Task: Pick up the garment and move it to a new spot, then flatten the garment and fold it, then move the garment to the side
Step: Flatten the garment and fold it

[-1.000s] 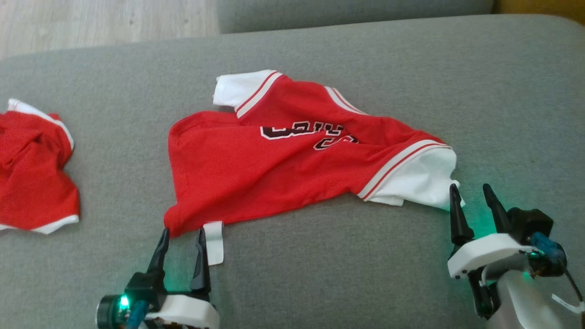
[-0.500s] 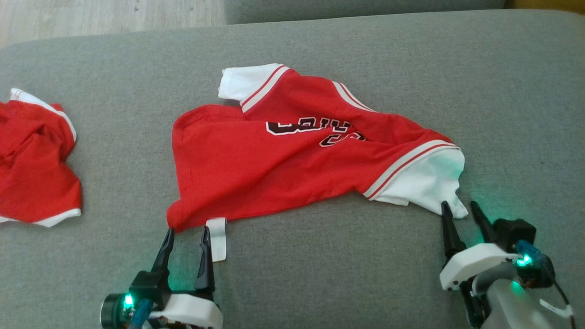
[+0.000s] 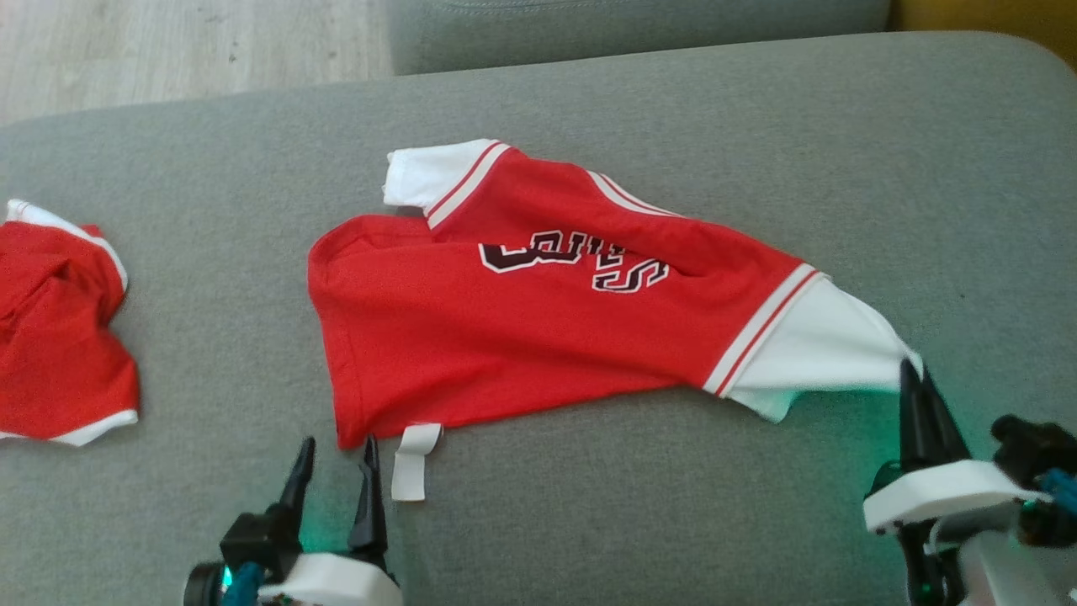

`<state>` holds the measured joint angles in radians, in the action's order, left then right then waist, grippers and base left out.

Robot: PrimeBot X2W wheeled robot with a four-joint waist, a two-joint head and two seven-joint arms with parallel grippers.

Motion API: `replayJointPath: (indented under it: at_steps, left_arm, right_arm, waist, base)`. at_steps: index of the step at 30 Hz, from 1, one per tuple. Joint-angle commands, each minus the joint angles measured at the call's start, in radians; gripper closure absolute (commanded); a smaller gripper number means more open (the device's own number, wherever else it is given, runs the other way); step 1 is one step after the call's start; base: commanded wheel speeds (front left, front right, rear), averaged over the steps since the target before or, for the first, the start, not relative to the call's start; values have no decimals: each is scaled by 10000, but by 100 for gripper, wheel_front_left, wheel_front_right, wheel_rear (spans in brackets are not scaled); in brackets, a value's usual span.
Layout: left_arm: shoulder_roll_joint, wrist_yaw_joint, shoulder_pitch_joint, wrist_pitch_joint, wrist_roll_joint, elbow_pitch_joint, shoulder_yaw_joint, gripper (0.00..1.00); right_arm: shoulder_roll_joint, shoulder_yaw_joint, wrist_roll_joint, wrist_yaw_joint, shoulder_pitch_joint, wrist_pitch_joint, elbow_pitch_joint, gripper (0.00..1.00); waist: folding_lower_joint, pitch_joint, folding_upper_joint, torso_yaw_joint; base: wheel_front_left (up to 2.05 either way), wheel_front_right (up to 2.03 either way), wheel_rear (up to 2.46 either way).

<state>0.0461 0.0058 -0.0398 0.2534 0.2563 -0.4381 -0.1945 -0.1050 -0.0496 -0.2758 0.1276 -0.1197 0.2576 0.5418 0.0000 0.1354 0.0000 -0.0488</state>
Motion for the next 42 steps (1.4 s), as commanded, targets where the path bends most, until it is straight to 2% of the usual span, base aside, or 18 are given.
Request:
replayJointPath:
  at_steps: [1, 6, 12, 16, 21, 23, 24, 31, 36, 40, 41, 42]
  left_arm:
    - [41, -156, -44, 84, 215, 136, 234, 0]
    - [41, -506, -9, 84, 856, -120, 98, 0]
    - [41, -737, -257, 84, 1416, -268, 7, 0]
    - [41, -1003, -599, 84, 1447, -674, -137, 0]
    - [41, -1108, -942, 84, 1421, -1030, -93, 0]
    - [41, -1148, -998, 84, 1416, -1183, -164, 77]
    - [41, -1165, -1019, 84, 1386, -1244, -195, 100]
    - [41, -1258, -991, 84, 1370, -923, -191, 100]
    - [119, -1339, -1633, 84, 799, 430, 121, 100]
    - [896, -1359, -2946, 84, 539, 1771, 123, 100]
    - [1182, -1360, -3338, 84, 511, 2087, 96, 100]
    - [1721, -1362, -4118, 84, 545, 2638, 69, 100]
  right_arm:
    - [-222, 238, -198, 31, -71, 42, -700, 100]
    - [-465, 452, -654, 31, 181, 42, -1595, 100]
    - [-539, 706, -858, 31, 120, 42, -1928, 100]
    - [-498, 877, -924, 31, 6, 42, -2084, 100]
    - [-517, 973, -957, 31, -87, 42, -2184, 100]
    - [-528, 976, -976, 31, -112, 42, -2191, 100]
    - [-535, 976, -988, 31, -121, 42, -2190, 100]
    - [-510, 859, -1270, 31, -289, 42, -2557, 100]
    - [-630, 953, -2052, 31, -953, 42, -4153, 100]
    - [-1001, 1015, -2773, 31, -1774, 42, -4697, 100]
    - [-1063, 1011, -3038, 31, -2036, 42, -4711, 100]
    - [-1170, 987, -3638, 31, -2627, -26, -4701, 100]
  waist:
    - [0, -57, 0, -108]
    - [0, -44, 0, -320]
    - [0, 201, 0, -528]
    - [0, 380, 0, -623]
    - [0, 495, 0, -644]
    - [0, 489, 0, -619]
    - [0, 475, 0, -601]
    - [0, 121, 0, -352]
    - [0, -461, 0, -79]
    - [0, -1073, 0, 86]
    - [0, -1202, 0, 113]
    - [0, -1385, 0, 147]
  base:
    - [0, 0, 0]
    - [0, 0, 0]
    - [0, 0, 0]
    - [0, 0, 0]
    - [0, 0, 0]
    - [0, 0, 0]
    - [0, 0, 0]
    - [0, 0, 0]
    - [0, 0, 0]
    - [0, 0, 0]
    - [0, 0, 0]
    - [0, 0, 0]
